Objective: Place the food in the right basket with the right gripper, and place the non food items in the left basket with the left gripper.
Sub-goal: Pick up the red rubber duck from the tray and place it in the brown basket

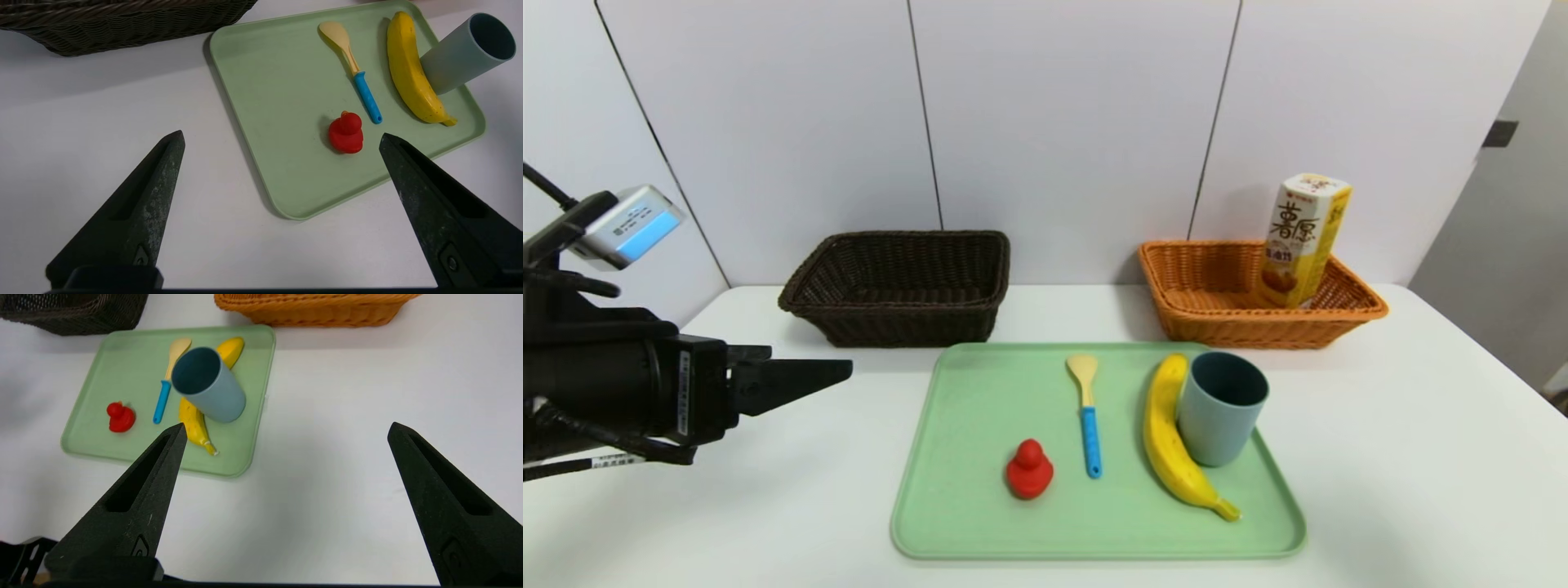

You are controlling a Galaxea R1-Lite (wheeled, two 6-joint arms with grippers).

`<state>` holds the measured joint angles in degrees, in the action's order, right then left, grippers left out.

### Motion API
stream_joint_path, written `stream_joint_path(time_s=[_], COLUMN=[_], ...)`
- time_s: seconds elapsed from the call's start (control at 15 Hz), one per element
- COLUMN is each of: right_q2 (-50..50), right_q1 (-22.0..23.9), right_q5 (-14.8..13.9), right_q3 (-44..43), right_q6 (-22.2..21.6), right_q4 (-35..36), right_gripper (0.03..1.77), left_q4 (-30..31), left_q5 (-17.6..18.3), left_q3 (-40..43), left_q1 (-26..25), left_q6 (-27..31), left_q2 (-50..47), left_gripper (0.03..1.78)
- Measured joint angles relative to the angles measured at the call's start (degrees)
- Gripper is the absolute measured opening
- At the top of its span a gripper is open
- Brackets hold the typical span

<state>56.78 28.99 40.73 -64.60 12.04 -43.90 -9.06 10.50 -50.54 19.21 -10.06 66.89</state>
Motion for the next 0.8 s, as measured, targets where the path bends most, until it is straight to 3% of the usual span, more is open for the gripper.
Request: stream_joint_path(time_s=[0.2, 0.53, 0.8], right_q2=[-0.5, 4.1, 12.6], right_q1=[-2.8, -7.4, -9.1], right_q5=[0.1, 0.3, 0.3], right_q3=[0.4, -0.4, -6.5], right_q6=[2.6, 2.8, 2.6], right_q4=[-0.8, 9.1, 11.1], right_gripper=[1.69, 1.69, 1.69], left_q4=[0.0, 0.0, 0.0], left_q5=[-0.2, -0.4, -0.5], left_q3=[-0.7, -1.0, -1.1], left_q1=[1.9, 4.2, 4.7], left_q6=[0.1, -0.1, -0.5], left_q2=[1.7, 2.4, 2.5], left_gripper=[1.69, 1.69, 1.69])
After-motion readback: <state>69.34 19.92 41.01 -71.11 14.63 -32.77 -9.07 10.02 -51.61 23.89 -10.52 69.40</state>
